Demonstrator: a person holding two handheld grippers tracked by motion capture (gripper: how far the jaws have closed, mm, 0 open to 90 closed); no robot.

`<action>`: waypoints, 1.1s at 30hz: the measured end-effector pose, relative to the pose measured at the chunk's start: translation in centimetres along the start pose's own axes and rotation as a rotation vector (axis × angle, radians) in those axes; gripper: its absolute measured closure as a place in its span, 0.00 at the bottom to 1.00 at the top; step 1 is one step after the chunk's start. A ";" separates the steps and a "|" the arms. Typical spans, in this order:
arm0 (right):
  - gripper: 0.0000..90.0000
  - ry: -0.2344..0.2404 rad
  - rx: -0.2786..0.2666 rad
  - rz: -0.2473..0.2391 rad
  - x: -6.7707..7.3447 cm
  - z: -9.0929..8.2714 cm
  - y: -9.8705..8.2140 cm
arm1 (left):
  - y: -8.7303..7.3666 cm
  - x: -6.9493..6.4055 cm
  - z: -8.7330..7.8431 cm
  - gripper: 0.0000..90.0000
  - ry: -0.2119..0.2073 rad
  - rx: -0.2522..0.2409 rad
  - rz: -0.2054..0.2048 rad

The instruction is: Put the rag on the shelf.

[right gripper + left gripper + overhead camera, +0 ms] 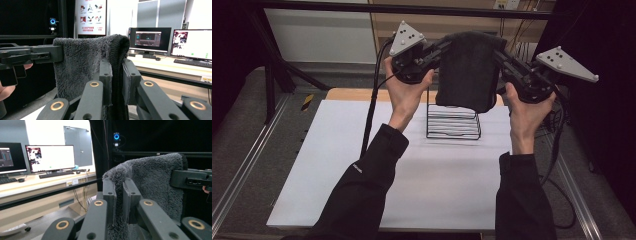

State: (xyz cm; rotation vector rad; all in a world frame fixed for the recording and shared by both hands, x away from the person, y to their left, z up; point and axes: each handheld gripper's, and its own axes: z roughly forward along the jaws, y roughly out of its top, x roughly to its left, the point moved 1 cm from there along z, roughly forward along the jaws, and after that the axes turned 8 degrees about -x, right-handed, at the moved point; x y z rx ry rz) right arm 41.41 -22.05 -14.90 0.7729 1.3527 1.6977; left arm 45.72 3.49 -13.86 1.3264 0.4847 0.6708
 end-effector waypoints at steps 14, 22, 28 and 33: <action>0.89 -0.019 -0.013 -0.026 -1.5 2.9 1.7 | 1.7 1.4 2.2 0.91 0.043 -0.007 0.044; 0.89 -0.023 -0.037 -0.003 -2.2 4.2 2.4 | 2.8 2.5 3.4 0.91 0.078 -0.016 0.023; 0.89 -0.034 -0.025 -0.033 -2.5 5.5 2.9 | 2.8 3.4 3.6 0.91 0.076 -0.031 0.000; 0.89 -0.036 -0.030 -0.032 -3.0 6.2 2.8 | 2.4 3.8 4.0 0.91 0.083 -0.040 0.008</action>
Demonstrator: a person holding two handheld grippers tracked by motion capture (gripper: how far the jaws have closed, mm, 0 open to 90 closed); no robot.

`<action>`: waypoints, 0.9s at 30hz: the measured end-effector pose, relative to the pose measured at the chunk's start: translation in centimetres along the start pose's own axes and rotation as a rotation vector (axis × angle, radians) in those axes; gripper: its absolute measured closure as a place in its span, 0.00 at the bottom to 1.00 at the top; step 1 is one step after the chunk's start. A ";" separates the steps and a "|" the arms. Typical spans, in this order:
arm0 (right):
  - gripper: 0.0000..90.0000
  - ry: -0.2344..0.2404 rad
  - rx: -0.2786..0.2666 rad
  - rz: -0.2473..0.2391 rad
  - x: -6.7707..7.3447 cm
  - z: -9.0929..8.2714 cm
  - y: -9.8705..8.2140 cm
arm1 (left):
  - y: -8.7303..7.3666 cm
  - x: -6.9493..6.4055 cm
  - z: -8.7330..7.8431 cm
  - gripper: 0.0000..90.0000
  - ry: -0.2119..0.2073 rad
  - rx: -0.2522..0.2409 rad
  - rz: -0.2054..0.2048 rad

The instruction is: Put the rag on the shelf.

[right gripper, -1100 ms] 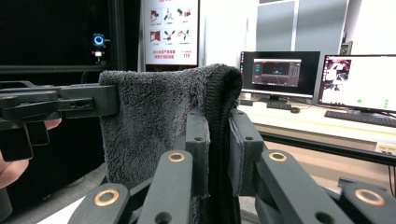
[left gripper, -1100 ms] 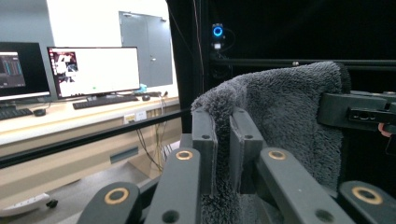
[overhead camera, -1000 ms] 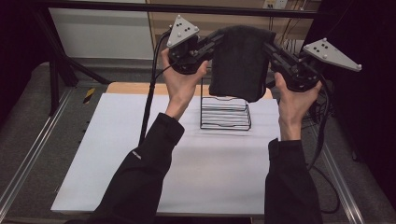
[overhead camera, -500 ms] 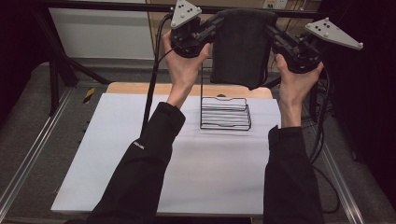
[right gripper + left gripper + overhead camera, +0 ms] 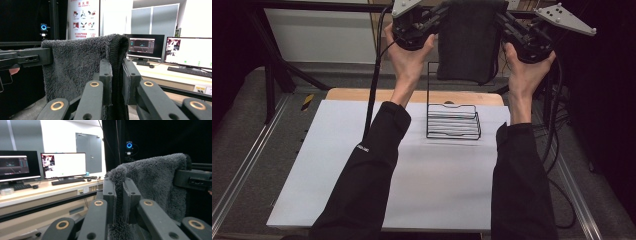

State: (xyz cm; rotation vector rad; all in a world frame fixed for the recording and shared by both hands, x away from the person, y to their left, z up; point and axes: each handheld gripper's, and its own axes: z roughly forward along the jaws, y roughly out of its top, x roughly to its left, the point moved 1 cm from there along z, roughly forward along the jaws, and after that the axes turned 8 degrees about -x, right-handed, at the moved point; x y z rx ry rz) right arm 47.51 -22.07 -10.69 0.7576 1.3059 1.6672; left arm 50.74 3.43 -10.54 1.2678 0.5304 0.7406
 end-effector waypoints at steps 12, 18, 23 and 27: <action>0.89 0.006 0.020 -0.004 -0.9 2.0 -1.4 | -1.3 1.3 1.1 0.91 0.016 0.012 0.011; 0.89 0.008 0.038 0.002 -1.3 2.5 -2.9 | -2.6 1.9 1.3 0.91 0.012 0.037 0.011; 0.89 0.014 0.059 0.013 -1.5 2.7 -4.4 | -3.9 2.1 1.2 0.91 0.010 0.057 0.019; 0.89 0.023 0.071 0.029 -1.7 2.2 -5.8 | -5.2 2.3 0.8 0.91 -0.007 0.070 0.012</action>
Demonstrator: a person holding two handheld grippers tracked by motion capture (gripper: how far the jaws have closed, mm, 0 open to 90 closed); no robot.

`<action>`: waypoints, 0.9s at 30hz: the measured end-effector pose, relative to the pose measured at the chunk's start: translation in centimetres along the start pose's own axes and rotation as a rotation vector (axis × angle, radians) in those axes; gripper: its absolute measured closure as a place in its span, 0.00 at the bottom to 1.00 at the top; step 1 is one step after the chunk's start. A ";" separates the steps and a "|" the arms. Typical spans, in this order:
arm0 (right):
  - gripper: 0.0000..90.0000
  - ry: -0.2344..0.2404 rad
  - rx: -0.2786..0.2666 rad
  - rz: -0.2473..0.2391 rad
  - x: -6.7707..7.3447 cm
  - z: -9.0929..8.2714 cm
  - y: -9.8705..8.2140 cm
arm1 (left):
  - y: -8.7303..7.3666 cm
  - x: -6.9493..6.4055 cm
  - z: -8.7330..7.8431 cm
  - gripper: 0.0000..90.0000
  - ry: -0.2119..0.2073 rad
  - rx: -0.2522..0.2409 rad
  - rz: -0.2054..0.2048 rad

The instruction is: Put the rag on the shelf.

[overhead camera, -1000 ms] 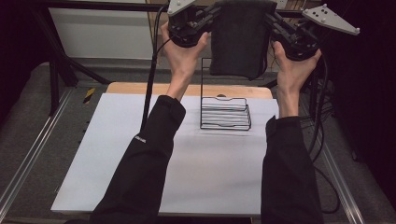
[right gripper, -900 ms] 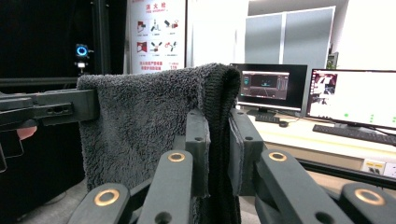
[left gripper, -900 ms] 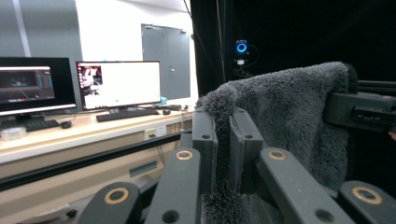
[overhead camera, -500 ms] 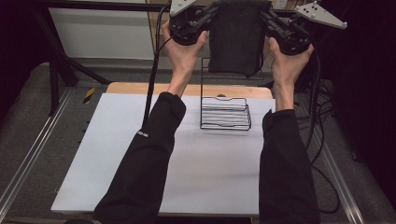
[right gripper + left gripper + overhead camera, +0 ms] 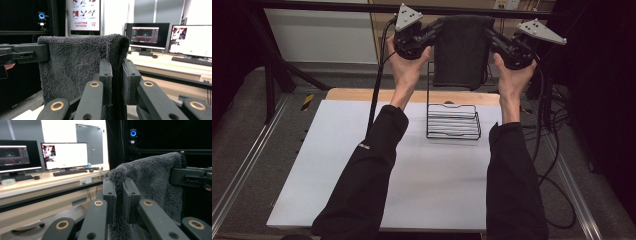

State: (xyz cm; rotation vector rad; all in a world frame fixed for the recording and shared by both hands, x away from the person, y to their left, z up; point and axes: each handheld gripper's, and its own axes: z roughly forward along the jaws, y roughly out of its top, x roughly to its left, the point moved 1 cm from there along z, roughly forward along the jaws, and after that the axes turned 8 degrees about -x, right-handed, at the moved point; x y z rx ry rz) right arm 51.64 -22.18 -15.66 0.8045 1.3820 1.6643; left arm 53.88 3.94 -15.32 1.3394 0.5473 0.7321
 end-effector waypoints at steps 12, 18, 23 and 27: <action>0.89 0.013 0.037 0.039 -0.5 -2.6 -3.8 | -3.0 -1.4 -1.1 0.91 -0.077 0.052 0.001; 0.89 0.024 0.034 0.041 -0.5 -3.7 -4.8 | -3.5 -2.3 -2.0 0.91 -0.104 0.054 0.027; 0.89 0.027 0.037 0.041 -0.3 -4.3 -5.6 | -4.1 -2.7 -2.7 0.91 -0.119 0.056 0.028; 0.89 0.037 0.035 0.034 -0.2 -4.6 -6.0 | -4.6 -2.7 -3.2 0.91 -0.131 0.056 0.020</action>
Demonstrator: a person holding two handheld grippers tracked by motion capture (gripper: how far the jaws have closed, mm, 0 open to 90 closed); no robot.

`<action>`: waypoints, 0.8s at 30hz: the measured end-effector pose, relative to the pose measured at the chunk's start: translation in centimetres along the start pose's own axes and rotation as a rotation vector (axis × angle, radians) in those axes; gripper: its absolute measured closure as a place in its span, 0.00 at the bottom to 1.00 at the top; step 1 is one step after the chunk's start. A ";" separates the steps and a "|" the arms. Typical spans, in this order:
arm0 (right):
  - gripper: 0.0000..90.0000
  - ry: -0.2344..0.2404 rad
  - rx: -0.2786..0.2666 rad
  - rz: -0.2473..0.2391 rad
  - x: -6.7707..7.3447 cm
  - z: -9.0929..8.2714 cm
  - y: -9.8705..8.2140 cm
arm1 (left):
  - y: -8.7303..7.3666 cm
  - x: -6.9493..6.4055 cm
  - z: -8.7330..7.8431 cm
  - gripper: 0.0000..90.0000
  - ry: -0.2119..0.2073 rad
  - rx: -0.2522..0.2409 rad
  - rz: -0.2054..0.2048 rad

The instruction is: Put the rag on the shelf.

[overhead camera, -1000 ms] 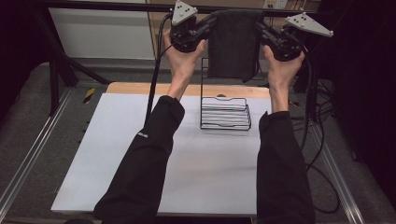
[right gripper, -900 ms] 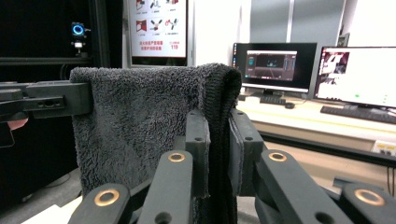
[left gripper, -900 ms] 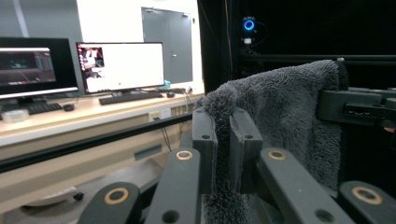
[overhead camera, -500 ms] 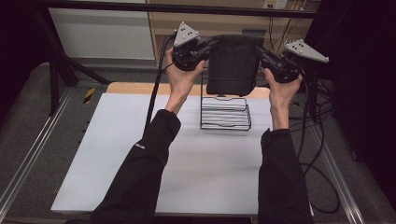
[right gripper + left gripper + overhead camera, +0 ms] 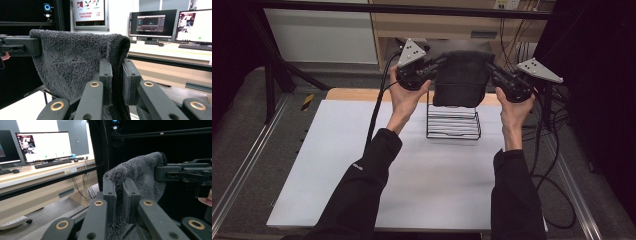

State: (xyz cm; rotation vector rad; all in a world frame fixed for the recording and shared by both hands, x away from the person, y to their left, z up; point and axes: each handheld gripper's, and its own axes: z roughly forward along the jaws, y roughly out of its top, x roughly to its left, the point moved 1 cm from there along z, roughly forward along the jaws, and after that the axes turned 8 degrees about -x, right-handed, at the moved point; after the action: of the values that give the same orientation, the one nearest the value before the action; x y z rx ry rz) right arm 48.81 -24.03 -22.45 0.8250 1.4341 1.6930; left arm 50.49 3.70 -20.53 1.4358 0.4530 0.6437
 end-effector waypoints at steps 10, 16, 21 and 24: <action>0.89 0.015 0.001 -0.026 0.4 -0.2 -0.2 | -0.4 -0.1 -0.9 0.91 -0.005 0.002 0.007; 0.89 0.009 0.009 -0.041 0.7 0.2 0.2 | -0.2 0.2 -0.9 0.91 0.006 -0.001 -0.010; 0.89 0.011 0.009 -0.065 0.8 0.4 0.5 | -0.2 0.0 -1.2 0.91 0.000 -0.001 -0.001; 0.89 0.013 0.009 -0.077 1.0 0.3 0.5 | -0.2 0.0 -1.2 0.91 0.002 -0.005 -0.006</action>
State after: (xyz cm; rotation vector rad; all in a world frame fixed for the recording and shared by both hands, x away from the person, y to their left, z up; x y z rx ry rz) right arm 48.50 -23.09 -21.91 0.7558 1.4648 1.6379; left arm 49.72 4.64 -20.87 1.4290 0.4568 0.6414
